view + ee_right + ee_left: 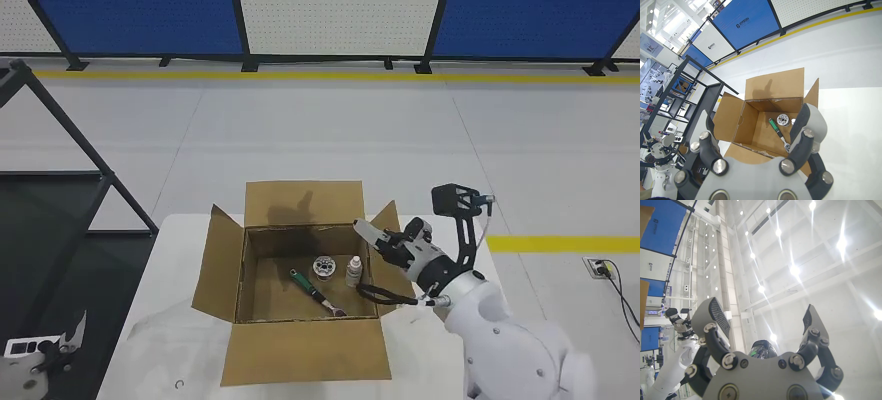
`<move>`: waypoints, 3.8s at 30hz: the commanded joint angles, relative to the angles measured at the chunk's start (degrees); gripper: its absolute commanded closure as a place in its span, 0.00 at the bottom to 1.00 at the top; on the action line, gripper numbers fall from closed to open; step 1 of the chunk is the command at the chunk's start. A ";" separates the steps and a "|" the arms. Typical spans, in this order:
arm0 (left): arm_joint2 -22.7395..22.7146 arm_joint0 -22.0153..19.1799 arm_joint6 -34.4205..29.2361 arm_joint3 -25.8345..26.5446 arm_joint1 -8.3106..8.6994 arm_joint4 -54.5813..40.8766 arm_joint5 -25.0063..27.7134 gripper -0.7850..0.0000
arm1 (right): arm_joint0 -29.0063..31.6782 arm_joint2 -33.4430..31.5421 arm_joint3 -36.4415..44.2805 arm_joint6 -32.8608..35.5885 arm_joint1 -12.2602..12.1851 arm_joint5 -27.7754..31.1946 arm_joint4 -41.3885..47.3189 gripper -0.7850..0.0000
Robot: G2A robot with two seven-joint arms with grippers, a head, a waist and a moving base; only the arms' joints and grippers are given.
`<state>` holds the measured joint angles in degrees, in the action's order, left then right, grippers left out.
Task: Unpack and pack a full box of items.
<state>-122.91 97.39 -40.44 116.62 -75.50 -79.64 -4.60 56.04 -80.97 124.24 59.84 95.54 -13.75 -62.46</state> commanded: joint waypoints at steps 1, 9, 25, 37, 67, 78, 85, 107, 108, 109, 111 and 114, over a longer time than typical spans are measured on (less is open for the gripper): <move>0.01 0.00 0.01 0.00 0.00 0.00 0.01 0.00 | 0.00 0.00 0.00 0.00 0.00 0.00 0.01 0.00; 0.01 0.00 0.01 0.00 0.00 0.00 0.01 0.00 | 1.21 -0.78 -0.56 -1.93 -0.06 -0.53 1.19 0.00; 5.21 -16.09 7.02 -10.33 3.23 16.54 -14.11 0.00 | 2.08 -12.86 -7.00 4.14 -1.71 -9.67 13.77 0.00; 8.83 -19.39 10.21 -14.51 3.65 20.57 -14.11 0.00 | 2.57 -12.08 -10.44 2.90 -2.34 -10.82 16.63 0.00; 23.82 -24.89 15.42 -12.04 4.52 33.02 -15.28 0.00 | 0.01 0.75 -17.61 0.61 -3.67 -8.55 25.20 0.00; 32.19 -28.35 17.06 -12.24 4.56 37.48 -18.13 0.00 | -2.82 3.28 -24.05 -2.36 -3.82 -9.68 32.46 0.00; 38.36 -33.72 17.25 -15.44 4.45 39.36 -23.40 0.00 | -4.82 5.00 -28.61 -5.10 -3.88 -9.86 35.75 0.00; 42.70 -33.36 20.19 -15.86 4.58 46.36 -21.34 0.00 | -6.21 5.26 -32.45 -6.81 -5.60 -9.93 38.88 0.00; 42.89 -33.40 20.34 -15.99 4.57 46.46 -21.22 0.00 | -6.22 5.42 -32.61 -6.86 -5.70 -10.01 38.60 0.00; 43.04 -33.46 20.42 -16.16 4.57 46.52 -21.26 0.00 | -6.21 5.68 -32.85 -6.98 -5.79 -10.07 38.10 0.00; 43.24 -33.59 20.84 -16.50 4.58 46.91 -21.20 0.00 | -6.23 6.20 -33.19 -6.99 -5.94 -10.04 37.79 0.00; 43.51 -33.58 21.52 -16.89 4.56 47.38 -20.23 0.00 | -6.27 6.62 -33.75 -7.16 -6.14 -10.09 37.83 0.00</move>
<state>-79.51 63.75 -19.08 99.83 -70.93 -32.33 -25.28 49.79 -74.44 90.67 52.74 89.47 -23.81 -24.69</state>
